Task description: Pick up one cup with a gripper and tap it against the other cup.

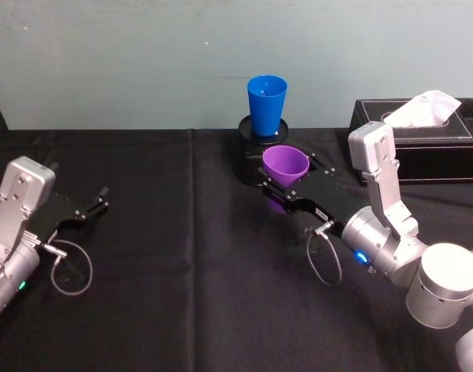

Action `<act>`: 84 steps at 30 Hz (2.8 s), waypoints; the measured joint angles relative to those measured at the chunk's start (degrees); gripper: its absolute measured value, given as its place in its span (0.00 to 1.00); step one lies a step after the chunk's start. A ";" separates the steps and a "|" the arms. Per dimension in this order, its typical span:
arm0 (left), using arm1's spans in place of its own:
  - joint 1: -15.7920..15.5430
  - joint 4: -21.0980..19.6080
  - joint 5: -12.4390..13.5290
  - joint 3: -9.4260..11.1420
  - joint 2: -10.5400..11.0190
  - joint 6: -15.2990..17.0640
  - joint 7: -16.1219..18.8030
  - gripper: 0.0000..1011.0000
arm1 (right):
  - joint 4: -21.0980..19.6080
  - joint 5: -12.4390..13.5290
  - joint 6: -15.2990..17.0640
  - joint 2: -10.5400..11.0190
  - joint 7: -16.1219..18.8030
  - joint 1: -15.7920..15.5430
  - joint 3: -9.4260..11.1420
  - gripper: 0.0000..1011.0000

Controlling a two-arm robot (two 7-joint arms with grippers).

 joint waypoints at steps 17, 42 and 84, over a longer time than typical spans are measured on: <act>0.00 0.00 0.00 0.00 0.00 0.00 0.00 0.99 | 0.00 0.00 0.01 0.00 0.00 0.00 0.00 0.74; 0.00 0.00 0.00 0.00 0.00 0.00 0.00 0.99 | 0.00 0.00 0.01 0.00 0.00 0.00 0.00 0.74; 0.00 0.00 0.00 0.00 0.00 0.00 0.00 0.99 | 0.00 0.00 0.01 0.00 0.00 0.00 0.00 0.74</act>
